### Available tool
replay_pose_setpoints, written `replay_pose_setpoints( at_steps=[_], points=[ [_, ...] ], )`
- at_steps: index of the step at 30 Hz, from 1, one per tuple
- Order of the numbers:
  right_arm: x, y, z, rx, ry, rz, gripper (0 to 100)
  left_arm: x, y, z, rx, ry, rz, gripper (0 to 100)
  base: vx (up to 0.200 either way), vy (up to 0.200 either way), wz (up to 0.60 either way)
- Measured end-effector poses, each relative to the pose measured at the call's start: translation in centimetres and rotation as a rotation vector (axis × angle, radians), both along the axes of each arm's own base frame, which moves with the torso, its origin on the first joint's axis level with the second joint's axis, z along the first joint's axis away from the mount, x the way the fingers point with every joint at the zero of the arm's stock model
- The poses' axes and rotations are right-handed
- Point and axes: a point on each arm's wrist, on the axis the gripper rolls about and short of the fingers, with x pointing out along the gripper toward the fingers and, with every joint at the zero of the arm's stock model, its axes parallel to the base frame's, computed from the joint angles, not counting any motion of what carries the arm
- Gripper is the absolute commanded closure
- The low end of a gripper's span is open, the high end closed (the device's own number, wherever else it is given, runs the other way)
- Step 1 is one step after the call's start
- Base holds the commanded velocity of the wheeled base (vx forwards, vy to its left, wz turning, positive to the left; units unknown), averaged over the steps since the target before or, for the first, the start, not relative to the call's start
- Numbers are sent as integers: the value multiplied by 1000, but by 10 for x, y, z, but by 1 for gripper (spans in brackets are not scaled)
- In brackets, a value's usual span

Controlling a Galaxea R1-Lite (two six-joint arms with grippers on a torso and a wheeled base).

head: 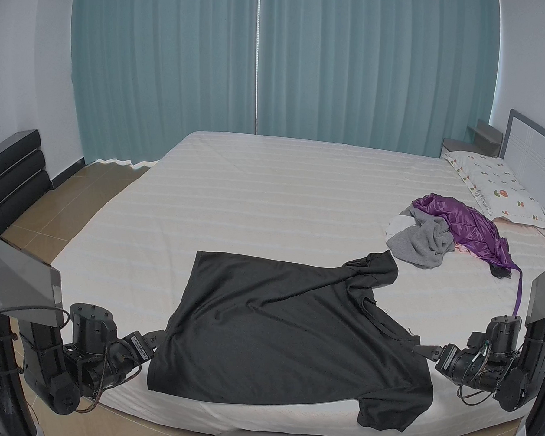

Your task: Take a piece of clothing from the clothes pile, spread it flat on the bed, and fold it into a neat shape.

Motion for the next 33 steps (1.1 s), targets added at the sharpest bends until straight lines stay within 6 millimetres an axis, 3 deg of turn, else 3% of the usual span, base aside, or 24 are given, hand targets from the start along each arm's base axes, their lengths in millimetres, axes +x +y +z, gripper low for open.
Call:
replay_pose_setpoints(
  at_steps=[20,29,33],
  points=[
    [0,1,-1,2,4,4,0,4,-6,4,-14,-32,-11,0,30,0,0],
    [0,3,-2,3,7,11,0,23,-14,11,-35,-105,-19,0,0,0,0],
    [1,5,-3,8,-1,14,0,40,-19,16,-52,-153,-26,0,0,0,0]
  ],
)
